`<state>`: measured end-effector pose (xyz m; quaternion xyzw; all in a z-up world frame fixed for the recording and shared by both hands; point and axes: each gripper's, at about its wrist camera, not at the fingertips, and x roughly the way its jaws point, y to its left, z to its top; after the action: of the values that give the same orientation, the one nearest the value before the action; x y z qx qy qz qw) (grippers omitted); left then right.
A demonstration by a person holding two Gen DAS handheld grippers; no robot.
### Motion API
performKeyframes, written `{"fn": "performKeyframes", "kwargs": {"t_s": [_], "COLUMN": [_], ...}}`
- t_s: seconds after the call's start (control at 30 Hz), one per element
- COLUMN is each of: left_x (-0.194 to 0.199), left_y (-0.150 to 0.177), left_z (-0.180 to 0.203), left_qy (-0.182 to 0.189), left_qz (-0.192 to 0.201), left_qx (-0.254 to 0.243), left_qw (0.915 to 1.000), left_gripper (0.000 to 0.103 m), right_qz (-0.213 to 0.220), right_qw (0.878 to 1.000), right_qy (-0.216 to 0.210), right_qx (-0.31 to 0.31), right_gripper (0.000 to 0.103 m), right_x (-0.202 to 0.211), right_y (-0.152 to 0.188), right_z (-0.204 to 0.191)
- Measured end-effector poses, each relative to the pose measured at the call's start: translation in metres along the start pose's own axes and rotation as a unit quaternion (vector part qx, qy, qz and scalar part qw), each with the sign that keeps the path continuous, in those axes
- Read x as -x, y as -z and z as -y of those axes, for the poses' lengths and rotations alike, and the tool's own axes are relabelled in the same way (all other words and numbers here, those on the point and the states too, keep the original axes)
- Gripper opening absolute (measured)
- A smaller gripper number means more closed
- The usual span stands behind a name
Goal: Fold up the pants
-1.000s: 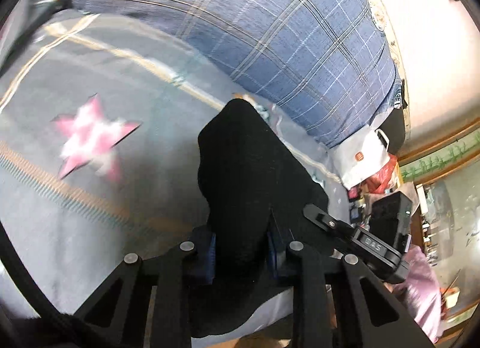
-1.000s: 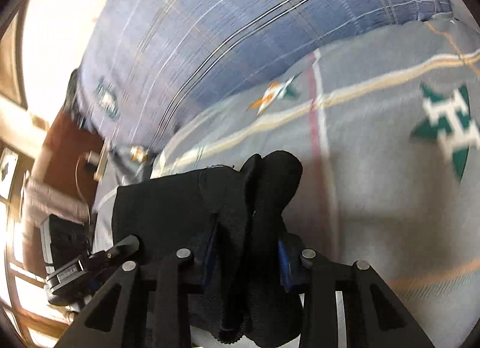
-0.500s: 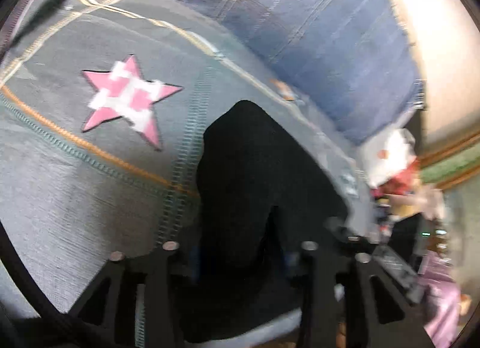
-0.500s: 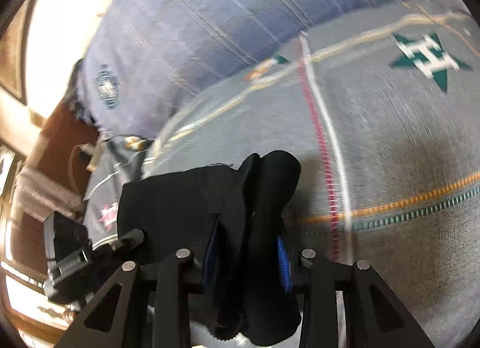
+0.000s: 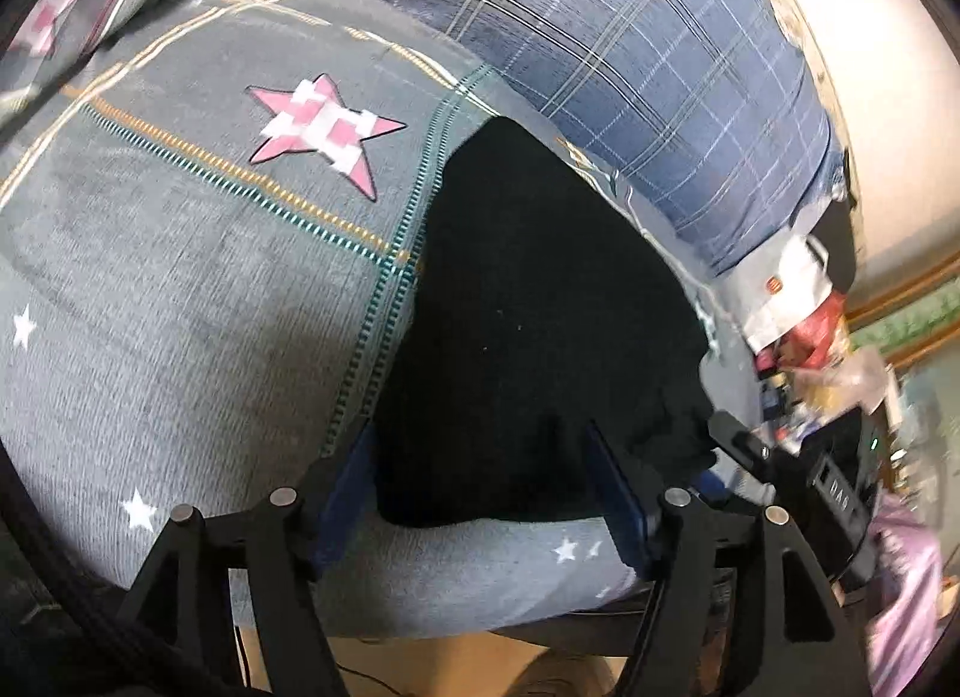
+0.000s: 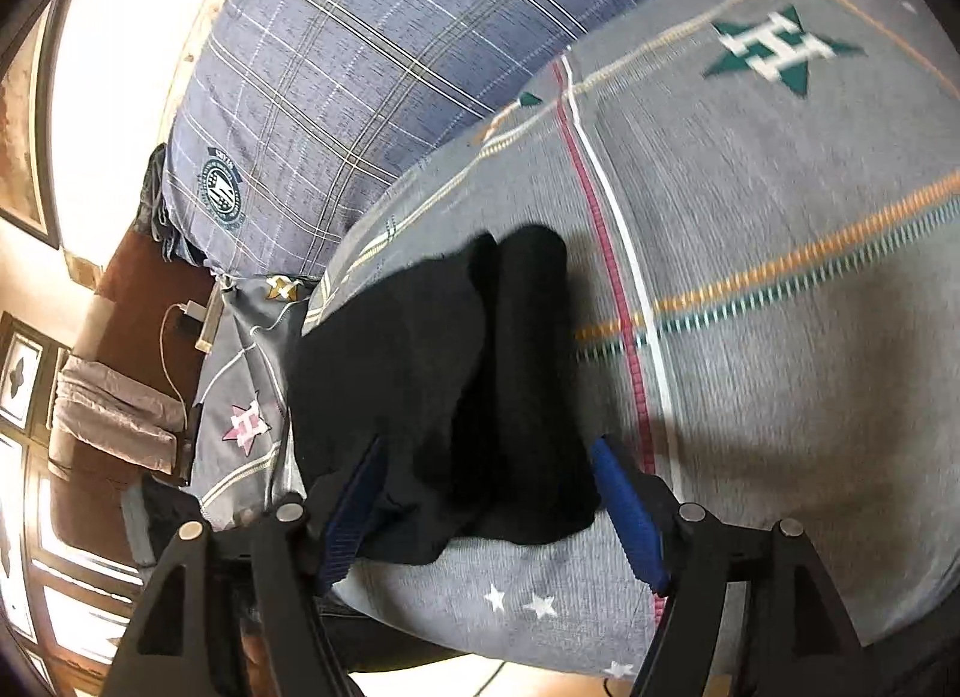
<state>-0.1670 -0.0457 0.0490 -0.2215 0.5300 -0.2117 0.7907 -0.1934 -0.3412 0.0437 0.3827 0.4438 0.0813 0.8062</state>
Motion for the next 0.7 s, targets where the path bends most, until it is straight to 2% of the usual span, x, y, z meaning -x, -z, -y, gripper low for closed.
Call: {"fn": "performKeyframes", "kwargs": {"t_s": [0.1,0.13,0.17,0.23,0.3,0.33,0.37,0.4,0.47,0.5,0.57,0.63,0.7], "left_x": [-0.009,-0.011,-0.019,-0.022,-0.019,-0.013,-0.005,0.006,0.016,0.010,-0.017,-0.018,-0.015], "left_y": [-0.004,-0.004,-0.005,-0.005,-0.005,-0.005,-0.007,-0.009,-0.012,-0.013,-0.011,-0.010,-0.012], "left_z": [0.003,-0.001,-0.001,-0.002,0.004,0.005,0.006,0.006,0.006,0.006,-0.002,-0.001,0.000], "left_qy": [-0.014,-0.026,-0.046,-0.054,-0.055,-0.038,-0.012,0.014,0.011,-0.007,-0.040,-0.046,-0.035], "left_qz": [0.001,-0.002,-0.011,-0.011,-0.007,0.000,0.011,0.030,0.052,0.042,-0.002,0.003,0.002], "left_qx": [-0.004,-0.004,-0.006,-0.011,-0.024,-0.020,-0.012,-0.010,-0.017,-0.018,-0.012,-0.013,-0.011], "left_qw": [0.9999,0.9996,0.9989,0.9984,0.9982,0.9991,0.9998,0.9994,0.9984,0.9989,0.9991,0.9988,0.9993], "left_gripper": [0.069,0.065,0.063,0.061,0.049,0.037,0.034,0.034,0.033,0.033,0.034,0.037,0.037], "right_qz": [-0.011,-0.019,-0.027,-0.030,-0.029,-0.027,-0.026,-0.024,-0.004,0.002,-0.006,-0.027,-0.027], "right_qw": [1.000,1.000,0.999,0.999,0.999,0.999,0.999,0.999,0.999,0.999,0.998,0.998,0.999], "right_qy": [0.012,0.015,0.023,0.036,0.039,0.038,0.036,0.032,0.027,0.028,0.041,0.058,0.029], "right_qx": [-0.008,-0.010,-0.011,-0.003,0.009,0.015,0.018,0.021,0.039,0.045,0.040,0.018,-0.016], "right_gripper": [0.071,0.062,0.059,0.052,0.045,0.040,0.037,0.036,0.036,0.036,0.036,0.037,0.038], "right_x": [-0.013,-0.019,-0.024,-0.027,-0.025,-0.024,-0.022,-0.018,-0.003,0.000,-0.005,-0.018,-0.017], "right_y": [-0.003,-0.003,-0.002,0.000,0.001,0.002,0.002,0.003,0.007,0.008,0.008,0.008,0.006], "right_z": [0.002,0.003,0.004,0.003,-0.002,-0.004,-0.007,-0.009,-0.019,-0.021,-0.017,-0.001,0.009]}}
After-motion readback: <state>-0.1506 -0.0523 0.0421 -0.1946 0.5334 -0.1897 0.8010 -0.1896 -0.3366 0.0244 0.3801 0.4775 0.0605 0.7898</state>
